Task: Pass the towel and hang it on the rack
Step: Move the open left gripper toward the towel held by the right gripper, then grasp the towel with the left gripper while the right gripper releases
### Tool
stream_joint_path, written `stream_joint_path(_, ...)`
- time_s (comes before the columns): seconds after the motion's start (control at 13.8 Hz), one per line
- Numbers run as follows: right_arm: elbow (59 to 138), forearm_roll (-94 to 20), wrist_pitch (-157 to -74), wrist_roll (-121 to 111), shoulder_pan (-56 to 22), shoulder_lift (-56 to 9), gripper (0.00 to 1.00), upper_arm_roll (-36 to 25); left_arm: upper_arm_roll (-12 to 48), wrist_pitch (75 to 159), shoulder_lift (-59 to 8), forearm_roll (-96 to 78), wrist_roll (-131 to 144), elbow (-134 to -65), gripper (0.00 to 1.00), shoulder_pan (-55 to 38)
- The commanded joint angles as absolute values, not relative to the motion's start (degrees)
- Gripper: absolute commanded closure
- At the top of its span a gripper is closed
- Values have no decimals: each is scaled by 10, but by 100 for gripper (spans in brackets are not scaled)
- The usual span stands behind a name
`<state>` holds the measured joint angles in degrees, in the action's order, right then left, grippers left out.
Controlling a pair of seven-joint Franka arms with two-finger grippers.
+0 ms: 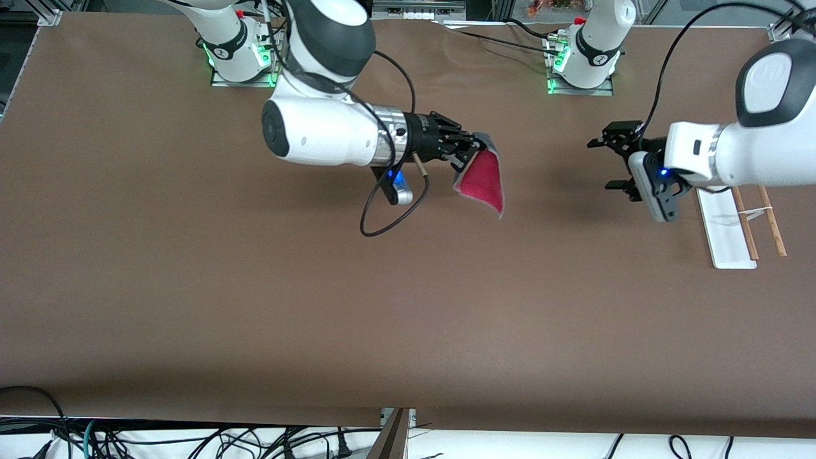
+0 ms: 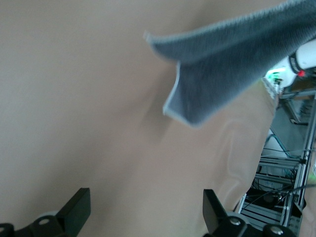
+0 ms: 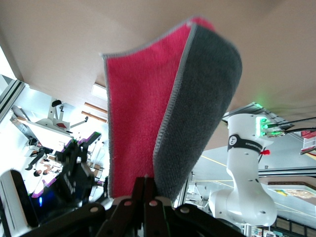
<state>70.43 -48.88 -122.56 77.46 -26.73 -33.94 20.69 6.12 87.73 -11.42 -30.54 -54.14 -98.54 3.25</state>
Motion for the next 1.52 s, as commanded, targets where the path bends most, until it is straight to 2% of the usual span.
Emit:
stream_joint_path(0.0, 691, -497, -1228, 786, -268, -344, 100, 206, 64, 895, -146, -367, -678, -981, 0, 38)
stream_joint_path(0.22, 691, -497, -1229, 786, -268, -344, 100, 206, 69, 929, -168, -421, -841, -981, 0, 27)
stream_joint_path(0.51, 691, -497, -1229, 786, -268, -343, 100, 206, 105, 1008, -173, -448, -915, -978, 0, 18)
stream_joint_path(0.8, 691, -497, -1229, 786, -268, -343, 100, 206, 107, 1060, -185, -509, -1014, -978, 0, 6)
stream_joint_path(1.16, 690, -497, -1230, 787, -268, -343, 100, 206, 129, 1056, -192, -592, -1091, -991, 0, 4)
stream_joint_path(1.45, 690, -497, -1231, 787, -270, -343, 100, 206, 142, 1082, -192, -624, -1116, -1027, 5, 4)
